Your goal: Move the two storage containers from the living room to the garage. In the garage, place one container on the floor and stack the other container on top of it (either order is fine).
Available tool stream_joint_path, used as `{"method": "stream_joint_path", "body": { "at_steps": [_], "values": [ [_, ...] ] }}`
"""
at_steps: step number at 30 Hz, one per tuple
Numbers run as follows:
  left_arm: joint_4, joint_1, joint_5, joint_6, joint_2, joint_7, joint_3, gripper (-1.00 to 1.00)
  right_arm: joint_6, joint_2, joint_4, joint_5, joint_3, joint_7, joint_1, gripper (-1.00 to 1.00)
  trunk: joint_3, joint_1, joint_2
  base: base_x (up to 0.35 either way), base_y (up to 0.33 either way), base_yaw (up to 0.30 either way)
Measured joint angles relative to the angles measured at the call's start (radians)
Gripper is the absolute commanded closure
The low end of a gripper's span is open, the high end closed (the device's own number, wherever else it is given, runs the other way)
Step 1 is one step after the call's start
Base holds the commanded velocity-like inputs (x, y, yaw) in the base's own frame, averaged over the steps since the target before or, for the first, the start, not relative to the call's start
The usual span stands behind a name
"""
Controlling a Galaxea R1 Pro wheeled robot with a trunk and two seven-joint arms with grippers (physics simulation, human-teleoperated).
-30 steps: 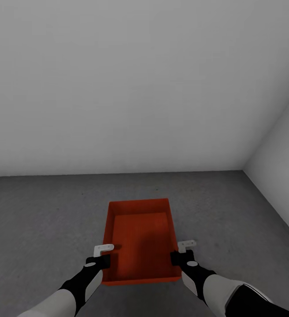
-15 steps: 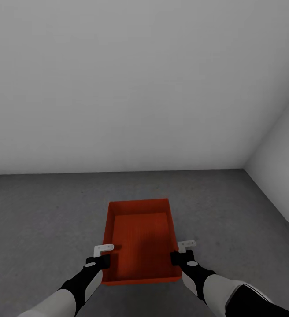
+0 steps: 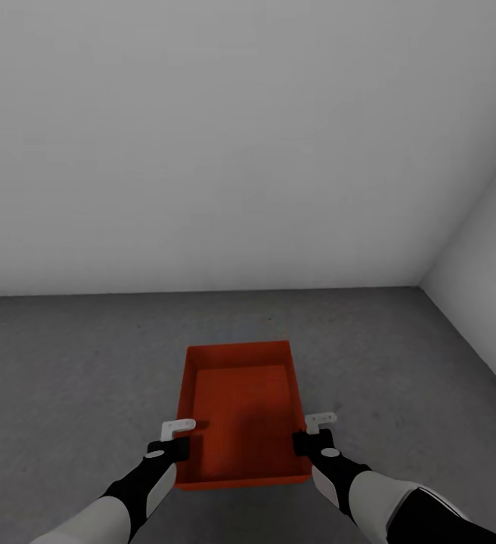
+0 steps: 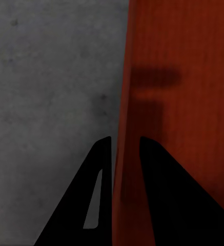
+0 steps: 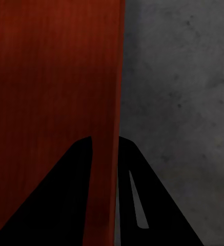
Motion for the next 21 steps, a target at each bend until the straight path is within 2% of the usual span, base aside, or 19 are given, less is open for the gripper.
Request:
{"method": "stream_joint_path", "body": {
  "at_steps": [21],
  "values": [
    [0.001,0.0,-0.001,0.0,0.001,-0.002,0.002,1.0,0.002,0.001,0.0,0.0,0.001,-0.002,0.0,1.0,-0.066,0.081,-0.147,0.0,0.0,0.0]
  ]
}}
